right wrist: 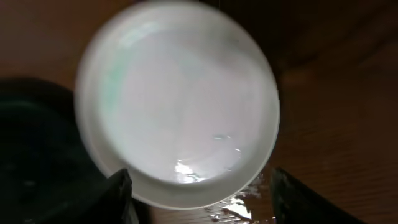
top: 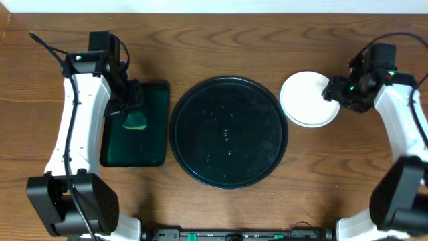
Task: Clean dirty plates on tray and stack at the side
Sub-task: 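Lower the sponge into the green tray and release with the left gripper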
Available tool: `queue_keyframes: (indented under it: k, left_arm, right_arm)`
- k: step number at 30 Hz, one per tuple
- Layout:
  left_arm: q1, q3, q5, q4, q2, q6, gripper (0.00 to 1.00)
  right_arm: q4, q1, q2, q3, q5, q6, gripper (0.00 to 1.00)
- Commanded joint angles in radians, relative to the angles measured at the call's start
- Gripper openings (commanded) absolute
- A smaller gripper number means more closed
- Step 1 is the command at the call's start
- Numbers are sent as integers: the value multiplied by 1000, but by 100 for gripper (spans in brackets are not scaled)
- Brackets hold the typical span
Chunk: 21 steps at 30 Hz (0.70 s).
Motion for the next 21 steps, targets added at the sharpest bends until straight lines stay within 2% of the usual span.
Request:
queue_keyframes:
  k: [1,6,12,14,15,17,18,21]
  left_arm:
    - [5,-77,-56,46,-2,65,7]
    - [5,-230,-113,230,1,165,7]
    - [5,-389,-113,459,24,171,8]
    - [5,-411,-113,485,31,171,23]
    - [5,-415,-113,489,32,170,36]
    - [5,-417,-114,492,32,170,67]
    - [5,-415,-114,491,31,170,72]
    - [4,-374,-114,432,5,169,73]
  right_arm:
    - [-18,8,-93,31,-21,-24,69]
    - [-48,20,-129,31,-29,-58,69]
    - [-59,45,-130,31,-31,-69,69]
    - [-60,50,-130,31,-31,-74,69]
    - [-61,54,-130,31,-26,-77,69]
    - [-63,56,-130,31,-9,-79,77]
    - [-64,56,-130,31,-9,-79,82]
    - [-76,56,-130,31,-9,-89,91]
